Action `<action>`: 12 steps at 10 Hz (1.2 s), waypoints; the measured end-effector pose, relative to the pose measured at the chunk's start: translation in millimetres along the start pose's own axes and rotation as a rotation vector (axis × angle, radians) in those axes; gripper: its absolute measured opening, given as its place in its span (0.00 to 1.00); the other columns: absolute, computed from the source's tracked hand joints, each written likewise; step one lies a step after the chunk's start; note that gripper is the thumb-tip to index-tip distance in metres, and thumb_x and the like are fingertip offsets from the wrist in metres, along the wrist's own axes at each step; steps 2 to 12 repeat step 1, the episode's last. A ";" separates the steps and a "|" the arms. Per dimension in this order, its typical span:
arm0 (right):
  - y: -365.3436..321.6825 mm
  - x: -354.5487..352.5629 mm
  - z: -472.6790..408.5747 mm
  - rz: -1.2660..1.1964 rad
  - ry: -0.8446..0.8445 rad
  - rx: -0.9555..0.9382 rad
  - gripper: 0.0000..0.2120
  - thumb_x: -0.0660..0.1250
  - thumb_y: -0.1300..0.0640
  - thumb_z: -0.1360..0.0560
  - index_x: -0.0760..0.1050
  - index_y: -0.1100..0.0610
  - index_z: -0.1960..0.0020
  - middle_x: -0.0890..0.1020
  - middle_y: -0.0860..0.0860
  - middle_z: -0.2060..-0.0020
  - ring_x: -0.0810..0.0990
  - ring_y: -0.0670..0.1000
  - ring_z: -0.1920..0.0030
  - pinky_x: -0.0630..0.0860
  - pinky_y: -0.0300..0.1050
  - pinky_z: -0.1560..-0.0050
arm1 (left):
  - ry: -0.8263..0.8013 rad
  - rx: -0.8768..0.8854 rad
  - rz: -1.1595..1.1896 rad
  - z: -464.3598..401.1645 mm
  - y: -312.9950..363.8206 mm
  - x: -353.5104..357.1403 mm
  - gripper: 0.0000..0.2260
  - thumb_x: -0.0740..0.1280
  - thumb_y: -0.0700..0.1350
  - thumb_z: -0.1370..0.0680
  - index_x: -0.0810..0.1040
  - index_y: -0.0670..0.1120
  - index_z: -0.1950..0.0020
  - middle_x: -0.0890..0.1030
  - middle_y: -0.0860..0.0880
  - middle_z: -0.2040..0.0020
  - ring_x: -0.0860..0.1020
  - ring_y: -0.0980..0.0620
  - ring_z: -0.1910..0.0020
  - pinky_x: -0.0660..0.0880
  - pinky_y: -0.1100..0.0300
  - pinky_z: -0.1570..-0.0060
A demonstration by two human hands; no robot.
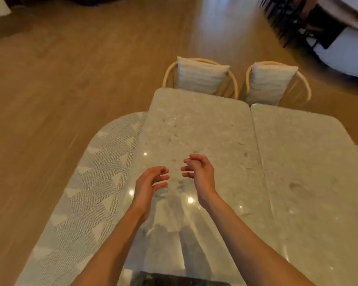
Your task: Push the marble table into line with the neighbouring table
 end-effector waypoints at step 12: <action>-12.6 -8.0 -0.2 -0.025 0.103 -0.025 0.10 0.67 0.62 0.24 0.76 0.60 0.43 0.83 0.53 0.56 0.83 0.51 0.60 0.79 0.42 0.61 | -0.097 -0.027 -0.055 -15.7 12.2 15.6 0.10 0.63 0.43 0.19 0.83 0.42 0.47 0.85 0.42 0.46 0.83 0.42 0.46 0.80 0.48 0.46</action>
Point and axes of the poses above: each hand's wrist, its own z-axis away from the middle knuckle, its own x-axis out of the palm, y = z × x, the point moved 5 cm from there along -z, towards the middle knuckle
